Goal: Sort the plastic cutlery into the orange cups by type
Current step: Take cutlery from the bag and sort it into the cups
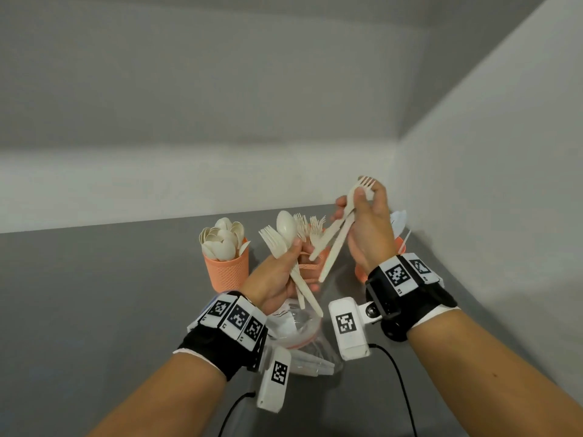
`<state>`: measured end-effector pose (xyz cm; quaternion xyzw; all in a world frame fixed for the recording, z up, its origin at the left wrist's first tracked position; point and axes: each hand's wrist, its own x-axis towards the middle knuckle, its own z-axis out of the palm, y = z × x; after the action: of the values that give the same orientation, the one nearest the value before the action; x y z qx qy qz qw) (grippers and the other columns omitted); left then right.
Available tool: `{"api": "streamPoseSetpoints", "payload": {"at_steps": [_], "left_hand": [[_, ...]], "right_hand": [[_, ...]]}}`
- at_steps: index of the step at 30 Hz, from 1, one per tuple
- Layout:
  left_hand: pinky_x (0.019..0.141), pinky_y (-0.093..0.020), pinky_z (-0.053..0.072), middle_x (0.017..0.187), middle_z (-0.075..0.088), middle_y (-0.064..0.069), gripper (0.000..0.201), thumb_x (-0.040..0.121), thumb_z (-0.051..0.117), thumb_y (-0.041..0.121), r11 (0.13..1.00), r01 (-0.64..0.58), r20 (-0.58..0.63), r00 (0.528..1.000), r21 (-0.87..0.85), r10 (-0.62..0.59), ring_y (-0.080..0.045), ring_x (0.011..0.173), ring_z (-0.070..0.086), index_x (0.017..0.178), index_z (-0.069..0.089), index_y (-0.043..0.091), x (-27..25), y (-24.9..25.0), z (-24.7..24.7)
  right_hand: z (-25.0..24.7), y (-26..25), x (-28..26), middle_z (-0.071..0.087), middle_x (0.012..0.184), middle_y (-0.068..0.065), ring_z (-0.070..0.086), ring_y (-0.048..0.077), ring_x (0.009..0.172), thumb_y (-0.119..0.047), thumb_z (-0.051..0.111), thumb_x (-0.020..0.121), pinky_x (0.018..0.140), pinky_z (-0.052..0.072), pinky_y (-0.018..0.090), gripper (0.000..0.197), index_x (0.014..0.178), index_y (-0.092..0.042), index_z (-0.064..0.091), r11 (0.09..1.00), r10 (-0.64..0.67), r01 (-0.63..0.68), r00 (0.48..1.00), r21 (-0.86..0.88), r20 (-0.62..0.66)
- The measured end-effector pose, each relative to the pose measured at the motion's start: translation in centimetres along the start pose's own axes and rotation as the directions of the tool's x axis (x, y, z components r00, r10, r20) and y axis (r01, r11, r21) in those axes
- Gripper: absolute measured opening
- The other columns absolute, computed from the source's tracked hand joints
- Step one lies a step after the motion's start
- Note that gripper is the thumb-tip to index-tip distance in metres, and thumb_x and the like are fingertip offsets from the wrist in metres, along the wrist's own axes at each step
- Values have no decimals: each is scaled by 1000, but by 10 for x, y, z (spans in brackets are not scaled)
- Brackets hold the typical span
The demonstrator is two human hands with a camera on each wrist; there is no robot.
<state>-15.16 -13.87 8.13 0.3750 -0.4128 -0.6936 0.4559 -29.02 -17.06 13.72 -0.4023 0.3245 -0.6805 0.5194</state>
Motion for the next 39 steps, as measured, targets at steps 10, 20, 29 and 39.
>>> {"api": "streamPoseSetpoints", "payload": {"at_steps": [10, 20, 29, 39], "left_hand": [[38, -21, 34, 50, 44, 8, 10, 95, 49, 17, 893, -192, -172, 944, 408, 282, -8, 39, 37, 104, 51, 14, 0, -7, 5], [39, -21, 32, 70, 48, 1, 35, 84, 58, -3, 922, -172, -84, 973, 347, 214, -3, 43, 42, 107, 36, 12, -2, -7, -7], [39, -22, 33, 55, 42, 3, 42, 90, 56, 37, 858, -145, -52, 979, 492, 196, -7, 37, 36, 115, 39, 10, 6, -8, -15], [34, -18, 31, 63, 40, -1, 26, 100, 31, 36, 948, -95, -312, 930, 303, 193, -6, 38, 36, 82, 35, 18, 10, 8, -36]], "right_hand": [[16, 18, -27, 55, 78, 10, 56, 18, 74, -18, 81, 68, 70, 53, 39, 37, 95, -19, 56, 845, 121, 6, 972, -534, 202], [16, 44, -21, 53, 70, 10, 51, 5, 47, -3, 40, 92, 44, 39, 16, 17, 101, 2, 54, 816, 308, -210, 947, -539, 97], [22, 46, -10, 60, 100, 19, 65, 22, 84, -14, 45, 97, 65, 60, 25, 31, 122, 5, 46, 916, 395, -401, 907, 15, 149], [8, 15, 46, 60, 82, 5, 65, 14, 71, -2, 42, 96, 65, 55, 29, 12, 95, -14, 45, 997, 47, -52, 993, -50, -106]]}}
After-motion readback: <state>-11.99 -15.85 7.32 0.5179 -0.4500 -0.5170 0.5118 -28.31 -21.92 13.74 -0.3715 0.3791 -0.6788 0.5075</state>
